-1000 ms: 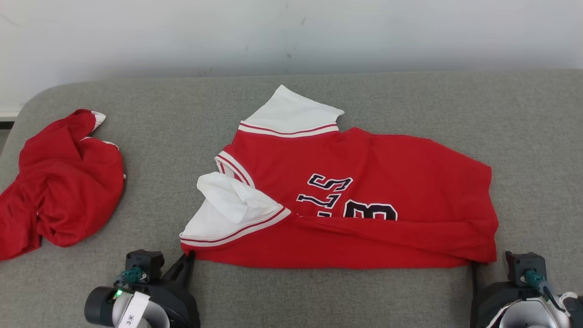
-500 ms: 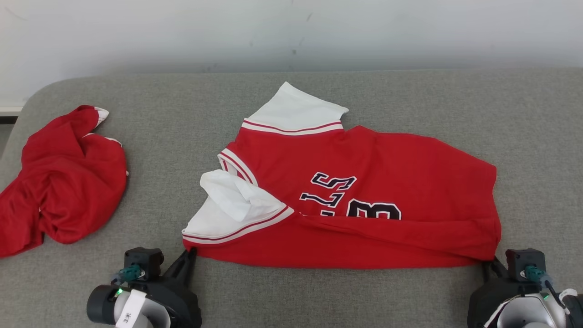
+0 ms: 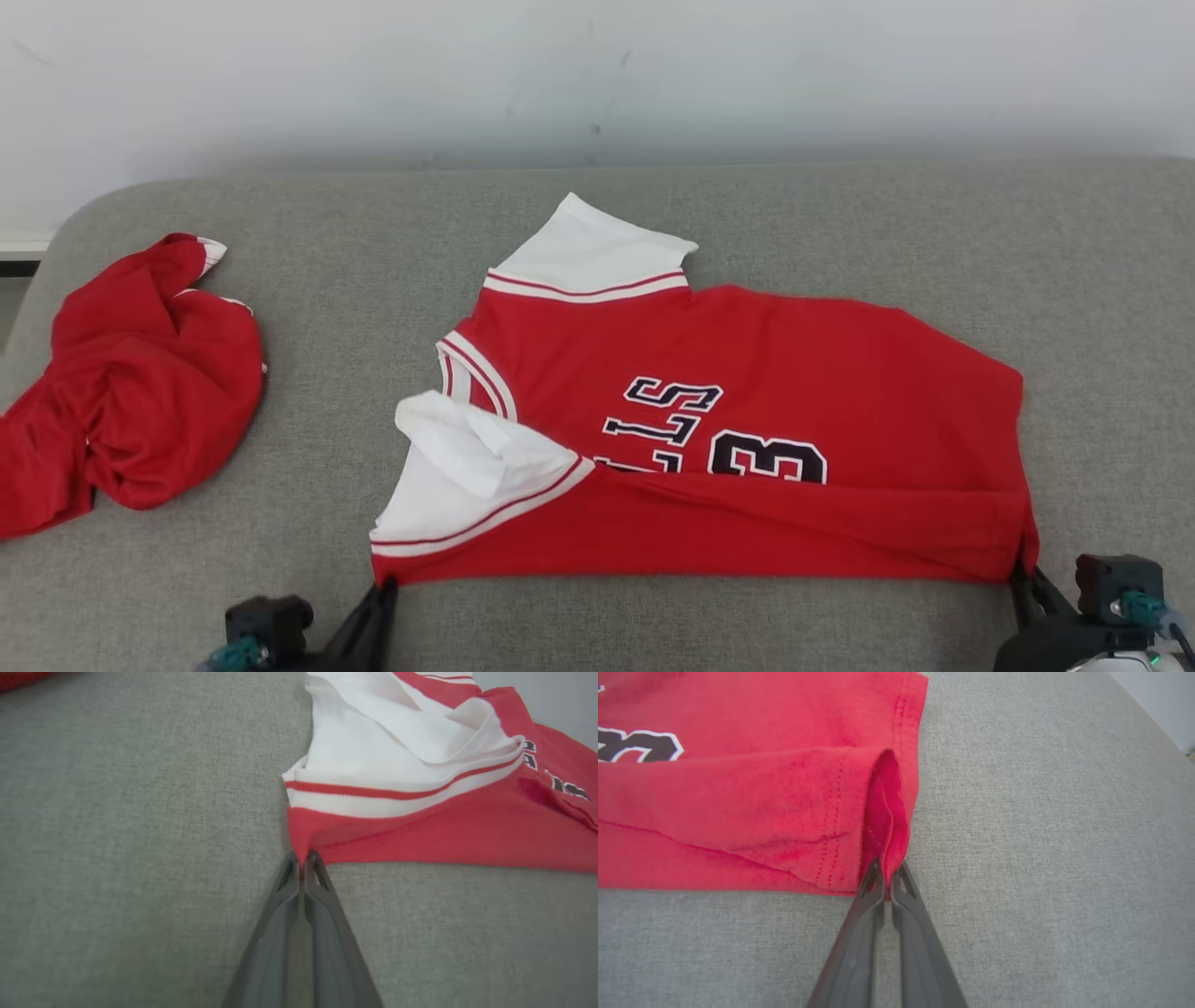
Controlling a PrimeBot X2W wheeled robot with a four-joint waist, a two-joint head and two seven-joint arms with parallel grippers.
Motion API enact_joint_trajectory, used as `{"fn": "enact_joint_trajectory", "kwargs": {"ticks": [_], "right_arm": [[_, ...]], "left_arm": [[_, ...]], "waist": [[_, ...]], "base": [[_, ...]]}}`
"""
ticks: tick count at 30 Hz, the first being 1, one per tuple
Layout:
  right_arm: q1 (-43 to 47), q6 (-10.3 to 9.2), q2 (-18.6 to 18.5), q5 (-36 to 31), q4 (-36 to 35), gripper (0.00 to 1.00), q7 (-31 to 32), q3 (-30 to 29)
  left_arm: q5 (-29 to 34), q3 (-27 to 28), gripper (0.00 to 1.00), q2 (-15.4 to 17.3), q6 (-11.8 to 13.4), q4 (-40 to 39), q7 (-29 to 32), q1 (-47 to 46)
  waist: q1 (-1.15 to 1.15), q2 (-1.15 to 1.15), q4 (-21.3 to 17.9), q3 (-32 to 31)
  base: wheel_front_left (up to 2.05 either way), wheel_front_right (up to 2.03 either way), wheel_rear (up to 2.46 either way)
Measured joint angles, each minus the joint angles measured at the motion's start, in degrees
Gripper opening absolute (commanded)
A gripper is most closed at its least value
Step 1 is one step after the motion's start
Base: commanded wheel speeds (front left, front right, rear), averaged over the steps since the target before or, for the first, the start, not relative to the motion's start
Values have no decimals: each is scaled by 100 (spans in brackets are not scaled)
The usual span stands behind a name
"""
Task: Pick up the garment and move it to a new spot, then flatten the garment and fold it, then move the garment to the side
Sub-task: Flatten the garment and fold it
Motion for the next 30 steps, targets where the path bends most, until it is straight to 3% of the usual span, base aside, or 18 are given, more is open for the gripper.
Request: {"fn": "enact_joint_trajectory", "kwargs": {"ticks": [11,21,27,28,29,30], "right_arm": [[756,40,-46,204,-756,0,378,-248],[1463,33,-36,354,-1561,0,998,-308],[1734,7,-4,385,-1896,0,1325,-305],[1738,-1,-5,387,-1934,0,1378,-303],[1741,-4,-5,391,-1990,100,1411,-300],[1743,-9,-4,398,-2054,100,1412,-309]], "left_arm": [[-537,-349,0,322,0,-1267,553,1055],[-858,-97,0,742,5,-2288,1159,1838],[-887,-1,0,866,220,-2787,1451,2053],[-887,-1,17,873,270,-2858,1491,2065],[-886,3,92,883,324,-2924,1541,2074],[-884,12,100,894,386,-2978,1593,2074]], "waist": [[0,0,229,-95],[0,0,219,-134],[0,0,124,-82],[0,0,106,-71],[0,0,89,-58],[0,0,72,-45]], "base": [[0,0,0],[0,0,0],[0,0,0],[0,0,0],[0,0,0],[0,0,0]]}}
